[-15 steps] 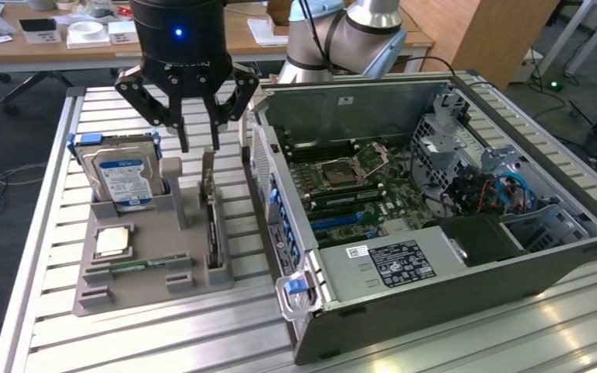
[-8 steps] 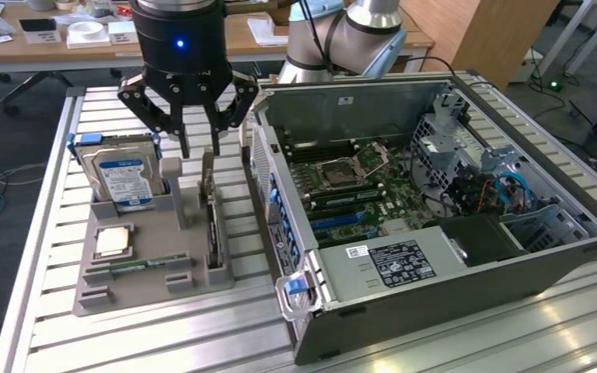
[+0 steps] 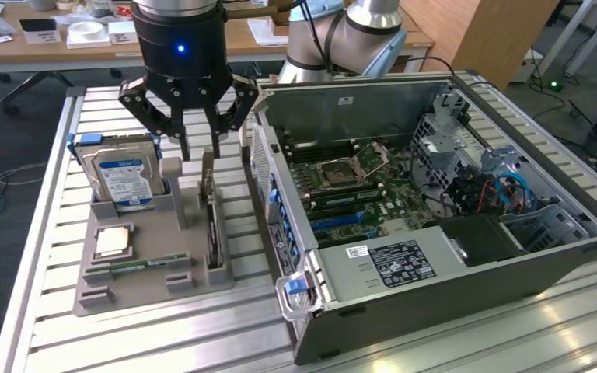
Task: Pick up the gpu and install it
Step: 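Pick up the gpu and move the gpu toward the slot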
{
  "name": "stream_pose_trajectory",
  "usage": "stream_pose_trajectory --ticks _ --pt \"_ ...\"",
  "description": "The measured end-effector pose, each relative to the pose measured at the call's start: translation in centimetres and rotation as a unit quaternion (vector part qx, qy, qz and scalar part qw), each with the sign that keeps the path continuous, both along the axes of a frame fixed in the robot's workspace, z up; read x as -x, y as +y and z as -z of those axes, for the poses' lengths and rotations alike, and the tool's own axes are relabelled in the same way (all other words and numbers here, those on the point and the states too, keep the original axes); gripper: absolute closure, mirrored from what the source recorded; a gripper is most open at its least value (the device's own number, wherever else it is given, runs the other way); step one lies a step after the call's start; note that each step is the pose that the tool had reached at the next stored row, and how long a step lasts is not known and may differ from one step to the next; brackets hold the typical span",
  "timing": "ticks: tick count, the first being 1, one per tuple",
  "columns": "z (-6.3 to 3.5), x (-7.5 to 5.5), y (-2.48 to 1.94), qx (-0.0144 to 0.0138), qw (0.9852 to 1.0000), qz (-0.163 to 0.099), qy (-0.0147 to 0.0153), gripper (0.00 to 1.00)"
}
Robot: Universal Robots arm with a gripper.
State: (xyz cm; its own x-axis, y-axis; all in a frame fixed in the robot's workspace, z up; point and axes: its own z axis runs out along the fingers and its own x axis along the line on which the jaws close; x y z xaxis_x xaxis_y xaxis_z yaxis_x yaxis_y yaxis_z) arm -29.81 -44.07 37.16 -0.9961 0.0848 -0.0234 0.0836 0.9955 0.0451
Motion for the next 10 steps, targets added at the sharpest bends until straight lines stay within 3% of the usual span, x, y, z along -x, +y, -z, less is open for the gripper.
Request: stream_pose_trajectory --ticks 10 --pt "1.24 0.0 0.0 0.0002 1.0 0.0 0.0 0.58"
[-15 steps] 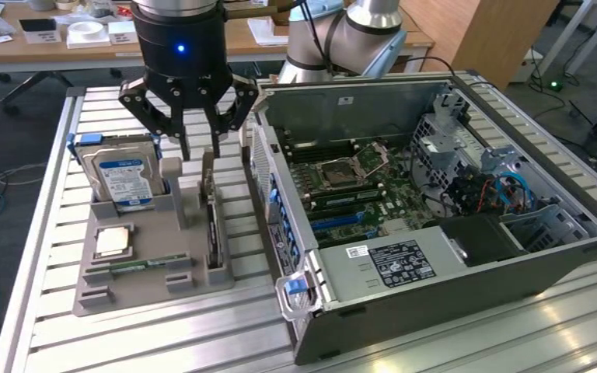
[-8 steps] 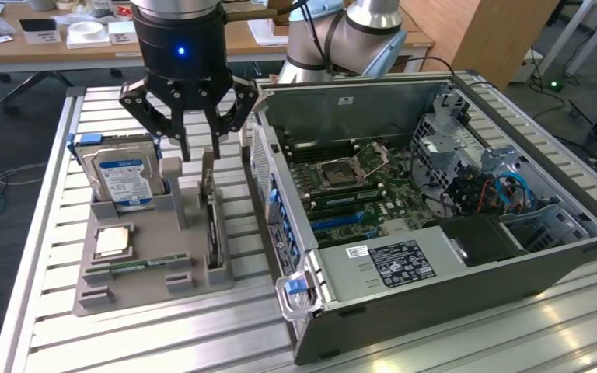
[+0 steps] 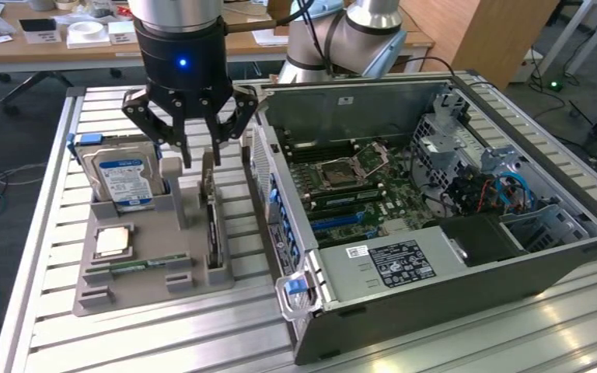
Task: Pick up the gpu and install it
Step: 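Pick up the gpu and move the gpu toward the slot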
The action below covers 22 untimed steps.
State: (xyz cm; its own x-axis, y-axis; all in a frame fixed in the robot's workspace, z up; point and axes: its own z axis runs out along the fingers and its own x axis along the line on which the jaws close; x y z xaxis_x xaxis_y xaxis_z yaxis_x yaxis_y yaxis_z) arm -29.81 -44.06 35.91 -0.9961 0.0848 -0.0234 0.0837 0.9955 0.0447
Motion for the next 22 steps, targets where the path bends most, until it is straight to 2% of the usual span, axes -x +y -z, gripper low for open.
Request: stream_pose_trajectory --ticks 14,22 --pt "0.7 0.0 0.0 0.0 1.0 0.0 0.0 0.58" --pt "1.58 0.0 0.0 0.0 1.0 0.0 0.0 0.58"
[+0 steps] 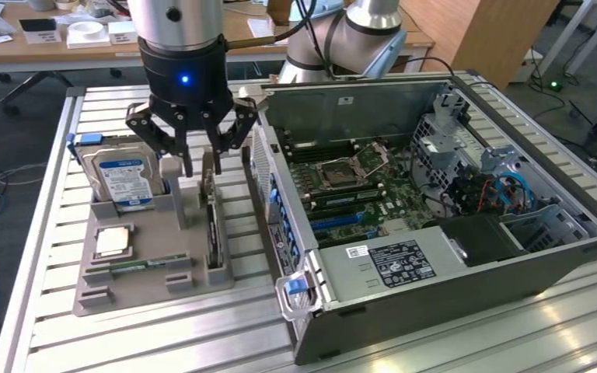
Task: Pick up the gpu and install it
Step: 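Pick up the gpu and move the gpu toward the slot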
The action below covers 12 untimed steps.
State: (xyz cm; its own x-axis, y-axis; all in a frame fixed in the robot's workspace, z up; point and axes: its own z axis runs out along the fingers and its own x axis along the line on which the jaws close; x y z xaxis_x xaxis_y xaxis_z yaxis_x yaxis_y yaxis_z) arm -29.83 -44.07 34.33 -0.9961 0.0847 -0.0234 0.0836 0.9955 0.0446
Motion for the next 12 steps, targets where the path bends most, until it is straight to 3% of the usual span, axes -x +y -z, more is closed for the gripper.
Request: stream_pose_trajectory --ticks 5,12 --pt "0.18 0.0 0.0 -0.0001 1.0 0.0 -0.0001 0.58" --pt "1.39 0.0 0.0 0.0 1.0 0.0 0.0 0.58"
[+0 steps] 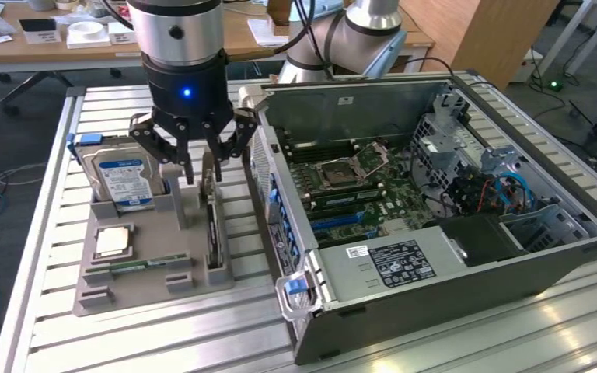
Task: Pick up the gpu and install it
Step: 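Pick up the gpu and move the gpu toward the slot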
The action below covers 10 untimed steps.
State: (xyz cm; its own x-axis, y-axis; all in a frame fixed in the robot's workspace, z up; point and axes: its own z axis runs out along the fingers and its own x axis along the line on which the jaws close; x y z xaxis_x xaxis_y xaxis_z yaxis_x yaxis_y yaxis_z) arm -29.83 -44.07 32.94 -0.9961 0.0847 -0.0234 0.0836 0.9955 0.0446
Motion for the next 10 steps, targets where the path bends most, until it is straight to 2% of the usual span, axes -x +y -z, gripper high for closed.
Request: stream_pose_trajectory --ticks 10 --pt "1.32 0.0 0.0 0.0 1.0 0.0 0.0 0.58"
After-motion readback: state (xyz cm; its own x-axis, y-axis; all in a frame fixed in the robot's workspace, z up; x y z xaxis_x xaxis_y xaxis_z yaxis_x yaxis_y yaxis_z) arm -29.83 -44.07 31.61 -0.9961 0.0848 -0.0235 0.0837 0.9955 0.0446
